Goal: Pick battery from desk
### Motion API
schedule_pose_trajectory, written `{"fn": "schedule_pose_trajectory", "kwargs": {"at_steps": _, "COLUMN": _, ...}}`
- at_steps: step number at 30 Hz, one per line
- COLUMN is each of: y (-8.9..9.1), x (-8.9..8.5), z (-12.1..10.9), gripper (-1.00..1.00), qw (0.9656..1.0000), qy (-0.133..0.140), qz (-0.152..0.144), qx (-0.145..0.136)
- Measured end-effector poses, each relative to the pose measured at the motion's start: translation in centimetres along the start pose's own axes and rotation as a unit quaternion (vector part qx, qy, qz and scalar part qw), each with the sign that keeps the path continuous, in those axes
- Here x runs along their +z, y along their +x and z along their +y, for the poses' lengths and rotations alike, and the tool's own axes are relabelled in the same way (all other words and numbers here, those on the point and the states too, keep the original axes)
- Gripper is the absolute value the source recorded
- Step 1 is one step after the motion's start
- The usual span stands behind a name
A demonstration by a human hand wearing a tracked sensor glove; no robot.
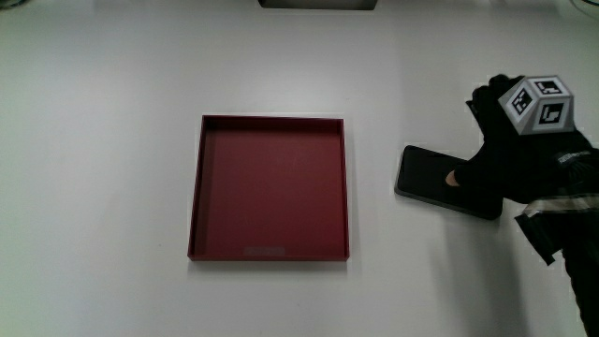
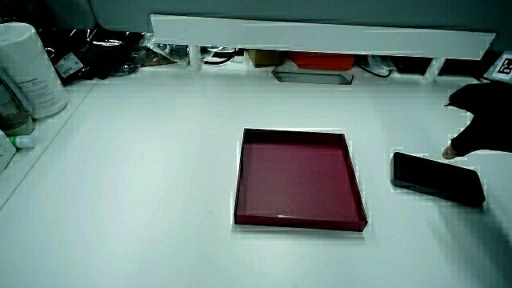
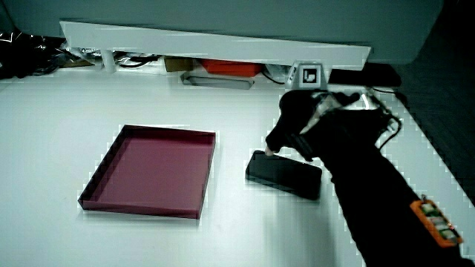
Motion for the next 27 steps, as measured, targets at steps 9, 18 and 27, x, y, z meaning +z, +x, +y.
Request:
{"fn": "schedule_pose_trajectory", "kwargs": {"at_steps": 9, "y": 1.3, "x": -4.5, "z": 3.0, "gripper": 0.0, "qw": 0.9968, "qy": -0.052, "qz": 0.062, "qx": -0.001}}
{"fn": "schedule_pose_trajectory", "kwargs": {"at_steps": 18, "y": 1.4, "x": -8.2, "z": 5.1, "gripper": 0.0, "qw": 0.9917, "qy": -0.087, "qz": 0.094, "qx": -0.008}}
{"fn": "schedule_pose_trajectory", "kwargs": {"at_steps": 27, "y": 2.4, "x": -11.2, "z": 6.9, "gripper": 0.0, "qw": 0.9855, "qy": -0.109, "qz": 0.126, "qx": -0.032}}
